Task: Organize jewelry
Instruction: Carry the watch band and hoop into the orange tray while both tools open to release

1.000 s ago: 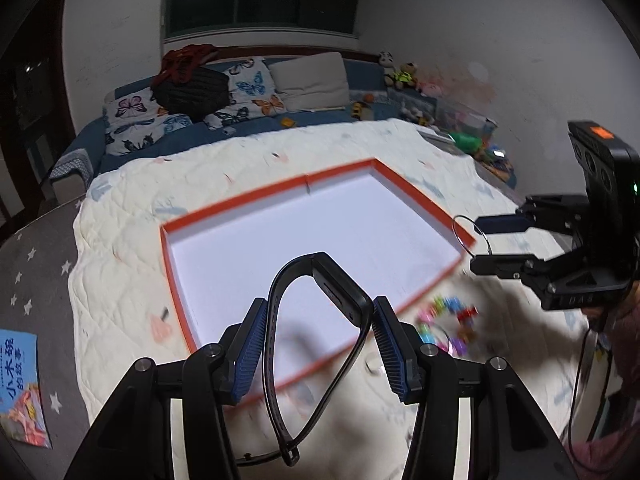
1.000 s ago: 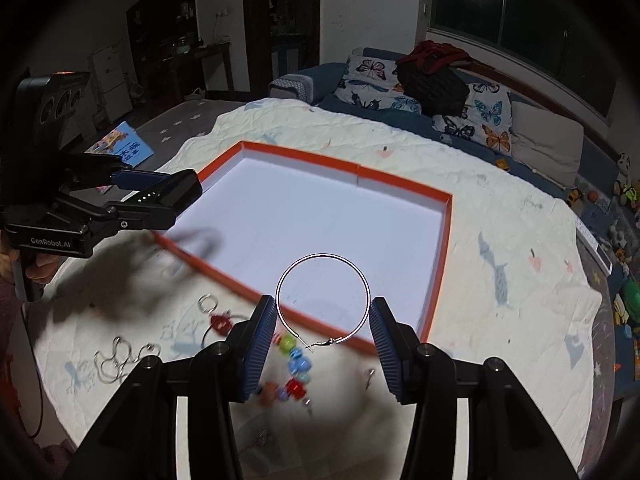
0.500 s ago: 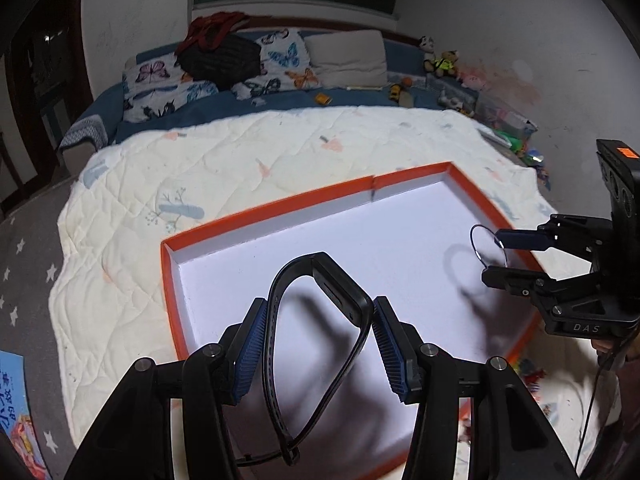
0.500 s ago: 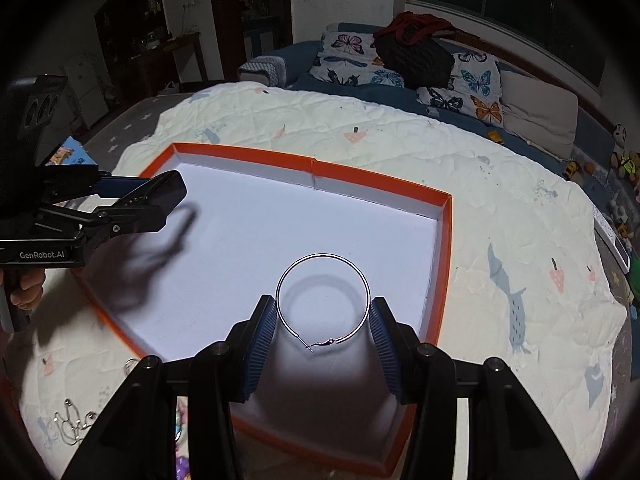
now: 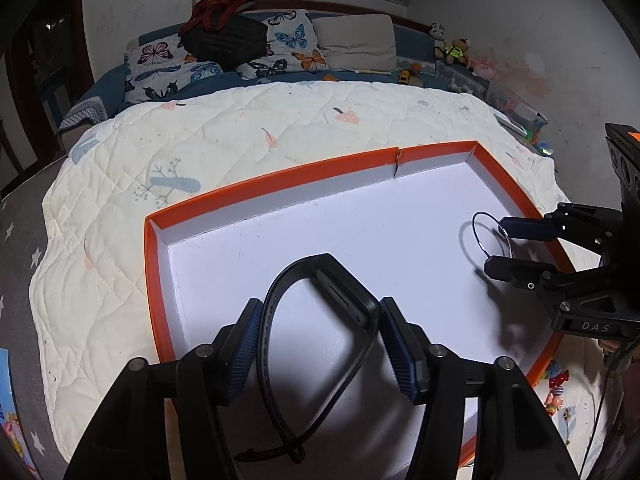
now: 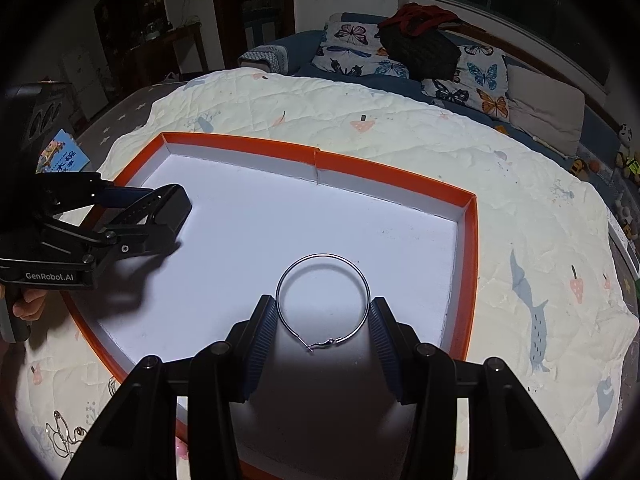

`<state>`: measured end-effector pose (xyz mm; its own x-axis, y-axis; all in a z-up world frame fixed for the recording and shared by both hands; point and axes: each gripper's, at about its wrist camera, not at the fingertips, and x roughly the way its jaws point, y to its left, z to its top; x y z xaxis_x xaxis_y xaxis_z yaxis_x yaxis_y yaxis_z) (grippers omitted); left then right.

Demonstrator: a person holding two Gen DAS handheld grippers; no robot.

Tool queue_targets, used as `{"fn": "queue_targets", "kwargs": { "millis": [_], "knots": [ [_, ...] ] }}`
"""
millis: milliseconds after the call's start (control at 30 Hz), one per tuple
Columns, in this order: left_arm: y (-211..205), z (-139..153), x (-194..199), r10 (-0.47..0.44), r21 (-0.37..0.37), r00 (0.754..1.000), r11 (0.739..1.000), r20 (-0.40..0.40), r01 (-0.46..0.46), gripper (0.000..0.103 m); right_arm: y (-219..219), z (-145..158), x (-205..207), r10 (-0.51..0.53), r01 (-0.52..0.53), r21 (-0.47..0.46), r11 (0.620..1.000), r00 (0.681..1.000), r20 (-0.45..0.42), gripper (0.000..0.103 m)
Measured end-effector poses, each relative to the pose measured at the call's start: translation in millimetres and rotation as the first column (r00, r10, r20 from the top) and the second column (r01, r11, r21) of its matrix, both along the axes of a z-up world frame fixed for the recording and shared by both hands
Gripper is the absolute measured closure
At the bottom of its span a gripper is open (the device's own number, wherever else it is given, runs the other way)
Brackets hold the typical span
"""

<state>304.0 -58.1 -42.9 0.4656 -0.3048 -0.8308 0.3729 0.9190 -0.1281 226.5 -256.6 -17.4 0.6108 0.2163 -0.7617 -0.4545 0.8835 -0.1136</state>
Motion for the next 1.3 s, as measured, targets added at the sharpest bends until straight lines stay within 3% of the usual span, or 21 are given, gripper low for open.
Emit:
{"fn": "queue_targets", "kwargs": {
  "millis": [267, 433, 600, 933, 1300],
  "knots": [
    [1, 0, 4, 0.026, -0.026, 0.999, 0.999, -0.030, -0.026, 0.034, 2, -1, 2, -0.010, 0.010, -0.011, 1.000, 1.000, -0.001, 0.049],
    [3, 3, 1, 0.025, -0.030, 0.999, 0.999, -0.046, -0.026, 0.034, 1, 6, -3, -0.007, 0.007, 0.000, 1.000, 1.000, 0.020, 0.044],
    [0, 21, -16, 0.047, 0.023, 0.998, 0.999, 0.038, -0.047, 0.034, -1, 22, -17, -0.008, 0.007, 0.013, 1.000, 0.998, 0.055, 0.039],
    [-1, 60, -89, 0.029, -0.011, 0.992, 1.000, 0.123, -0.028, 0.033, 3, 35, -77, 0.068, -0.069, 0.017, 0.997, 0.996, 0.064, 0.039],
    [6, 54, -170, 0.006, -0.056, 0.994, 0.998, 0.108, 0.000, 0.033, -1, 18, -124, 0.098, -0.098, 0.017, 0.995, 0.995, 0.010, 0.039]
  ]
}}
